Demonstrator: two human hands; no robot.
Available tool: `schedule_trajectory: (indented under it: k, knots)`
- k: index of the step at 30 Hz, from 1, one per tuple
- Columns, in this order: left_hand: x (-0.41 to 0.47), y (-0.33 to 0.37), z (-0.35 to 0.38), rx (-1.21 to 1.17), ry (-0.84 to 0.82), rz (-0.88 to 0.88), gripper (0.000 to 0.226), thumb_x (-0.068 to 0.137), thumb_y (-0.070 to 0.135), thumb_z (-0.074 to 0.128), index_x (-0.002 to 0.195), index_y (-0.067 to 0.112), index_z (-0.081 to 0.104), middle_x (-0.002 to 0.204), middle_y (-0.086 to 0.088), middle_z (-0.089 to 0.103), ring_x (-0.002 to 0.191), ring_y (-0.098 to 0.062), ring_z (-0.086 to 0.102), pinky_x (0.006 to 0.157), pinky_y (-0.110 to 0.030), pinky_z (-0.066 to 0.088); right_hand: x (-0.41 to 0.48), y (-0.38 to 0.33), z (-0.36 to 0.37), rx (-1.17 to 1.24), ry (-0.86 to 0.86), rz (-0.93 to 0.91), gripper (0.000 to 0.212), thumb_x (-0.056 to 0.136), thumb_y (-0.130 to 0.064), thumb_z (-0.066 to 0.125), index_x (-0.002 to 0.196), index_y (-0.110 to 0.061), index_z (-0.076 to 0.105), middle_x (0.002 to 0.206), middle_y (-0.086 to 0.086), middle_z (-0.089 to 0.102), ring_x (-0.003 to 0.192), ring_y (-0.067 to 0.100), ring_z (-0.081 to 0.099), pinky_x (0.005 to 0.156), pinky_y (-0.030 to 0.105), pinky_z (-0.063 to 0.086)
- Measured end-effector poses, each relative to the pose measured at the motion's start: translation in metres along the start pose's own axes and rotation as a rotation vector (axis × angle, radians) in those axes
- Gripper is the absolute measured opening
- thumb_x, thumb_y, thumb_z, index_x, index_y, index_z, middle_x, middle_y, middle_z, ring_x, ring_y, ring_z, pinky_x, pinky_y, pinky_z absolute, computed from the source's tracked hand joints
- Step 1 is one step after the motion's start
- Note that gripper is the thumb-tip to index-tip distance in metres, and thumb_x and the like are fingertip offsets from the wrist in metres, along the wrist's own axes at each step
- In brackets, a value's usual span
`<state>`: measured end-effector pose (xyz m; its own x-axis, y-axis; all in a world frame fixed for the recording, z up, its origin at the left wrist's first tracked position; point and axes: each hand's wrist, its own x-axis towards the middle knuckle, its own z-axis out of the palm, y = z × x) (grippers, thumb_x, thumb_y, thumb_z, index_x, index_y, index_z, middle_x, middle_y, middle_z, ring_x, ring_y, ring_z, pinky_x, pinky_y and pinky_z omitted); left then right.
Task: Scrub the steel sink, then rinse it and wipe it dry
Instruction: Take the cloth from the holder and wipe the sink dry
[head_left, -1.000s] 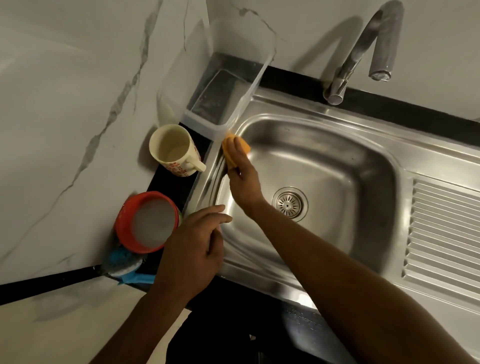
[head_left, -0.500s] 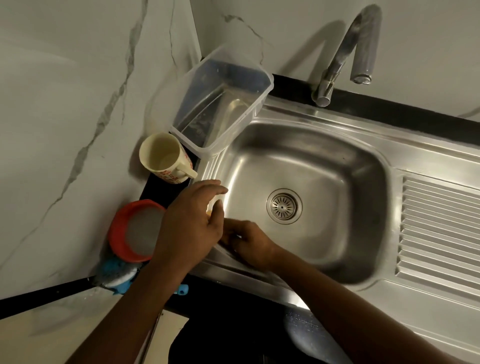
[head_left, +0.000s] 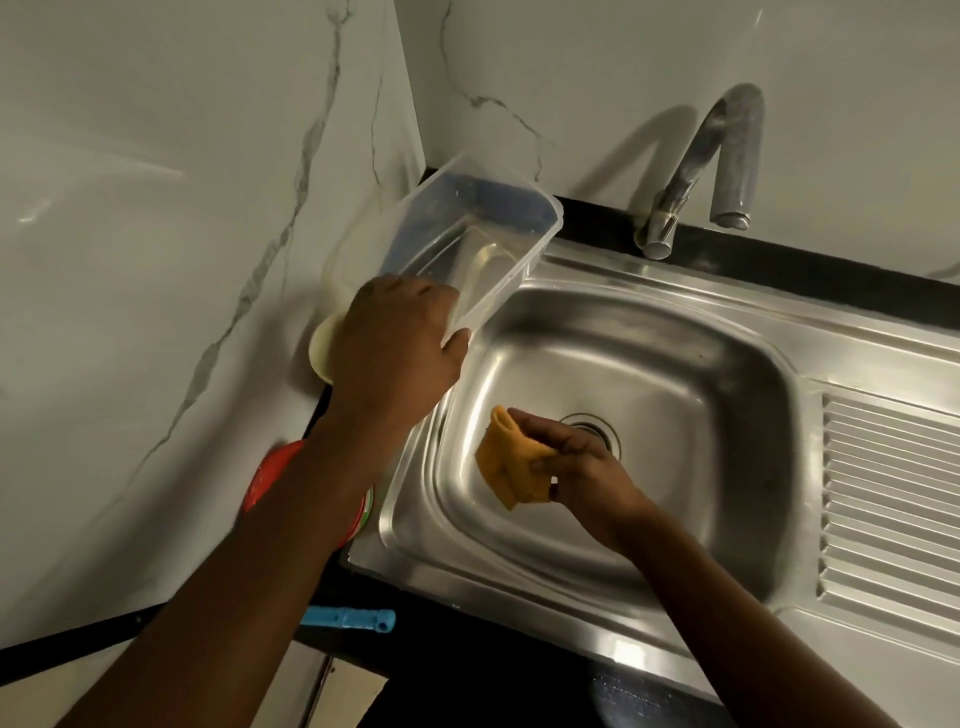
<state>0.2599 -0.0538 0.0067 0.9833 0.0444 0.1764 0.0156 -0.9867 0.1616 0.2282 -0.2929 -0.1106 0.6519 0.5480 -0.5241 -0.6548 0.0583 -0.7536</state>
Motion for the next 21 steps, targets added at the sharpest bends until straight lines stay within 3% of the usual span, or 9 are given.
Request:
schedule_trajectory:
  k: [3,7,11,14,21]
  knots:
    - [0.009,0.000,0.005,0.003,-0.021,-0.038,0.034,0.098,0.049,0.067,0.102,0.018,0.077,0.086,-0.001,0.074,0.078,-0.020,0.069,0.071,-0.034,0.055,0.001,0.001,-0.002,0.141,0.048,-0.007,0.061,0.095,0.008,0.046,0.143,-0.026,0.063,0.144,0.008,0.062,0.130,0.038,0.059,0.100,0.063,0.053]
    - [0.020,0.003,0.008,0.018,-0.002,-0.047,0.035,0.101,0.044,0.064,0.082,0.015,0.073,0.064,0.002,0.059,0.057,-0.014,0.055,0.061,-0.027,0.043,-0.005,0.002,-0.001,0.248,0.083,0.012,0.054,0.095,-0.006,0.062,0.143,-0.032,0.062,0.145,0.007,0.059,0.130,0.040,0.058,0.092,0.051,0.057]
    - [0.027,0.008,0.008,0.023,-0.024,-0.060,0.037,0.100,0.044,0.065,0.079,0.015,0.070,0.060,0.004,0.052,0.054,-0.014,0.051,0.060,-0.026,0.038,-0.009,-0.001,0.004,0.266,0.223,0.004,0.060,0.089,-0.013,0.075,0.144,-0.031,0.059,0.141,0.006,0.060,0.125,0.038,0.061,0.085,0.046,0.059]
    - [0.025,0.011,0.011,0.039,-0.037,-0.089,0.041,0.103,0.047,0.060,0.084,0.012,0.070,0.064,0.001,0.052,0.058,-0.015,0.052,0.063,-0.027,0.043,-0.008,-0.007,0.006,0.262,0.324,-0.023,0.052,0.092,-0.011,0.072,0.140,-0.026,0.058,0.132,0.008,0.065,0.115,0.036,0.066,0.080,0.046,0.061]
    - [0.025,0.012,0.011,0.086,0.002,-0.149,0.042,0.103,0.049,0.060,0.081,0.014,0.070,0.062,0.001,0.054,0.056,-0.014,0.052,0.061,-0.026,0.039,-0.003,-0.007,0.005,0.251,0.352,-0.050,0.053,0.095,-0.012,0.068,0.146,-0.023,0.056,0.135,0.010,0.065,0.119,0.039,0.064,0.080,0.044,0.059]
